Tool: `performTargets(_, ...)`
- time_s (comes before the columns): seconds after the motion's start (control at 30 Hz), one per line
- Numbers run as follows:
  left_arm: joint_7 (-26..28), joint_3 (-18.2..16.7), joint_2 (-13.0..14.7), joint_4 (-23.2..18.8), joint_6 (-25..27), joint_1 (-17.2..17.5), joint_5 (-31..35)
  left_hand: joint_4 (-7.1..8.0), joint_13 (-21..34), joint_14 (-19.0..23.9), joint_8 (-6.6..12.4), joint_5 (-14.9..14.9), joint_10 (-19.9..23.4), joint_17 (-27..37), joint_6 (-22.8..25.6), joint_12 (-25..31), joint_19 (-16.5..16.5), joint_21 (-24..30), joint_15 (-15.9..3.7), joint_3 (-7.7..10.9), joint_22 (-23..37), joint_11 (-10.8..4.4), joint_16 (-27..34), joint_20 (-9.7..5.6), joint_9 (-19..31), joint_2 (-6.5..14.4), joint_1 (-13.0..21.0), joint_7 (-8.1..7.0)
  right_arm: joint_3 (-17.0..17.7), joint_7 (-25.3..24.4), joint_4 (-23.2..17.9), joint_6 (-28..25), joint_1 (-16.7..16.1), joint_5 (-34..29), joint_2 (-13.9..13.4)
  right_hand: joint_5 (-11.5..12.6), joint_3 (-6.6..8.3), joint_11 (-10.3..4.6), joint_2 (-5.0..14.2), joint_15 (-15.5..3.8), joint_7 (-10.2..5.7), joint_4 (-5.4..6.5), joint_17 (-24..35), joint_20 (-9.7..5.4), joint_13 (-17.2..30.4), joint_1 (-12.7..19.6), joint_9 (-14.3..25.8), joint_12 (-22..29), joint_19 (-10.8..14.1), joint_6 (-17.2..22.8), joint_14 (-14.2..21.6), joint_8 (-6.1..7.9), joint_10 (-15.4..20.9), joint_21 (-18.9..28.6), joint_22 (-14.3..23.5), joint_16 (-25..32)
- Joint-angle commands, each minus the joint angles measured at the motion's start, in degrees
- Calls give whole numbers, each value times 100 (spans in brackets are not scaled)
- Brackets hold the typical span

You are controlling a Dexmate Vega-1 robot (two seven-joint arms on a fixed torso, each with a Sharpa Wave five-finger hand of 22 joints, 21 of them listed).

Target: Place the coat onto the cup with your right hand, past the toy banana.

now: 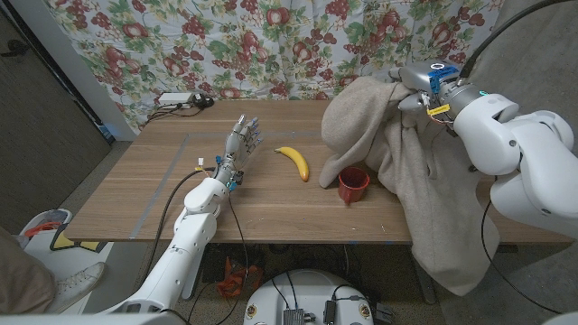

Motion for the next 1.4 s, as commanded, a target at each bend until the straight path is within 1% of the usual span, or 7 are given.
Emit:
performTargets(0.03, -36, -34, -49, 124, -60, -4, -30, -10, 12, -32, 4, 47, -30, 16, 37, 53, 25, 26, -1, -5, 35, 30, 29, 5, 22, -16, 11, -2, 90, 119, -16, 399, 31, 69, 235, 16, 239, 9, 38, -451, -19, 176, 25, -738, 32, -8, 17, 17, -29, -35, -33, 78, 30, 34, -4, 25)
performTargets(0.27, -101, -49, -72, 138, -146, -7, -68, -9, 12, -33, 5, 47, -27, 15, 42, 53, 22, 25, 5, -6, 35, 29, 29, 4, 22, -13, 11, -8, 266, 79, -98, 546, -120, 110, 311, 13, 253, 17, 35, -451, -1, 175, 24, -739, 42, -15, -6, 26, -25, -36, -32, 91, 20, 38, -2, 27)
performTargets(0.47, -103, -50, -78, 125, -181, 5, -65, -9, 12, -35, 5, 48, -30, 15, 42, 52, 24, 25, 1, -8, 35, 31, 28, 1, 22, -13, 10, -9, 454, 59, -185, 652, -292, 158, 375, 10, 267, 23, 32, -451, -23, 176, 23, -738, 66, -25, 13, 53, -25, -63, -29, 123, 28, 37, -6, 30)
performTargets(0.8, -125, -56, -124, 203, -274, 46, -100, -8, 12, -34, 7, 48, -27, 15, 49, 53, 28, 26, 4, -10, 35, 20, 28, -3, 22, -11, 10, -2, 468, 177, -219, 847, -271, 213, 446, 0, 306, 10, 29, -450, -30, 173, 23, -738, 1, -42, -69, -10, -34, -72, -36, 145, -27, 37, 0, 34)
performTargets(0.93, -118, -55, -142, 198, -291, 71, -105, -8, 12, -32, 7, 48, -29, 15, 49, 52, 29, 26, 4, -11, 35, 28, 29, -5, 22, -11, 10, 2, 452, 205, -248, 953, -266, 264, 470, -4, 315, 9, 30, -451, -34, 174, 23, -739, 10, -46, -34, -3, -38, -98, -38, 179, -16, 36, -3, 35)
performTargets(1.23, -128, -37, -145, 197, -308, 72, -94, -9, 11, -26, 5, 49, -29, 15, 47, 52, 29, 25, 3, -13, 35, 34, 31, -3, 22, -9, 11, -3, 695, 174, -308, 1189, -468, 491, 525, -10, 350, 18, 25, -452, -24, 172, 23, -737, 4, -61, -108, -16, -29, -86, -38, 210, -43, 40, -1, 41)
performTargets(1.4, -108, -24, -142, 153, -320, 90, -79, -8, 11, -30, 3, 49, -29, 15, 43, 52, 28, 25, 12, -15, 35, 28, 29, -2, 22, -8, 10, -8, 752, 122, -284, 1300, -578, 612, 559, -12, 383, 6, 27, -451, -40, 172, 24, -738, 1, -72, -83, -18, -61, -127, -52, 265, -32, 41, 19, 42)
